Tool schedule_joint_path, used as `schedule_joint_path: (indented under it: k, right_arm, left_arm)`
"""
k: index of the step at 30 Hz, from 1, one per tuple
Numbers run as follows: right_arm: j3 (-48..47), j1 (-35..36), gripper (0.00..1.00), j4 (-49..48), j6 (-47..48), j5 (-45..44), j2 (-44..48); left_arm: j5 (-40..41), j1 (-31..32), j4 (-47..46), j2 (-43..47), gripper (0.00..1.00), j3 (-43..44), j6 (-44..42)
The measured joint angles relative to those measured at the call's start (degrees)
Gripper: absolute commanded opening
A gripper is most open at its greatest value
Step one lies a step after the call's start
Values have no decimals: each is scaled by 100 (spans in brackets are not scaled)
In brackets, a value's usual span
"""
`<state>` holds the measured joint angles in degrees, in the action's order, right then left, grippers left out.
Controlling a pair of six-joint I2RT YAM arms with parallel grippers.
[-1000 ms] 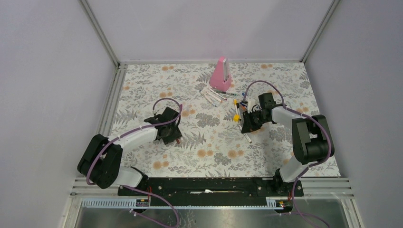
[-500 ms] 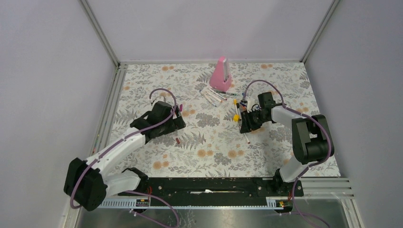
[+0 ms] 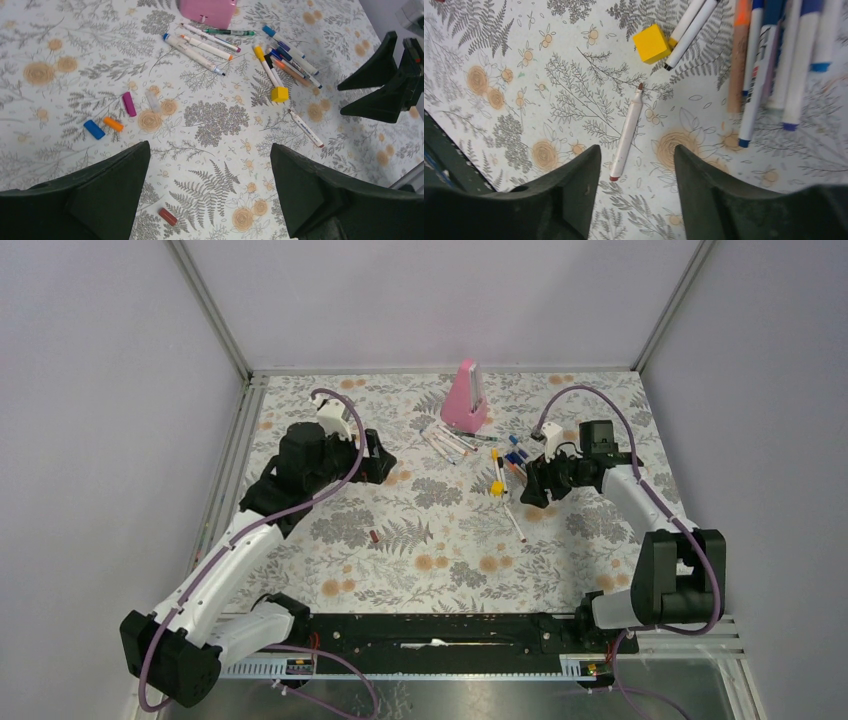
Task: Open the pen caps
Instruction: Pick up the pen from the center of the board.
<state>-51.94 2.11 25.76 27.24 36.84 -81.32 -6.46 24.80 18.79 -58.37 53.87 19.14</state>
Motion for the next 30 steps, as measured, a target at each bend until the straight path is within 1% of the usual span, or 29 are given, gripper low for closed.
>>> schedule_joint_path:
  k: [3,5,8,12,15,18,20,25,30]
  right_arm:
    - [-144,2,80,240,693,24,52]
    - [-304,2,80,385,992,2,-4]
    - [-796,2,79,557,1239,-103,-313]
    - [-1764,-24,74,697,1165,-341,-1102]
    - [-2533,-105,68,841,1045,-468,-1832]
    - [-3097,-258,61,1051,997,-501,-2457]
    - [-3401,-337,58,1222,999,-557,-2828]
    - [-3954,-420,53,1567,1036,-649,-3539]
    - [-4409,-409,51,1770,1060,-728,-4015]
  left_arm:
    - [-188,0,-229,0,99,-76,-282]
    - [-245,-2,-424,15,99,-243,-398]
    - [-260,0,-542,26,99,-531,-540]
    - [-225,-2,-522,26,99,-680,-719]
    - [-140,-2,-555,74,99,-728,-824]
    - [-81,-2,-560,160,99,-758,-887]
    - [-81,-2,-570,190,99,-758,-918]
    - [-66,-2,-592,208,99,-761,-970]
    - [-61,-2,-601,205,99,-761,-979]
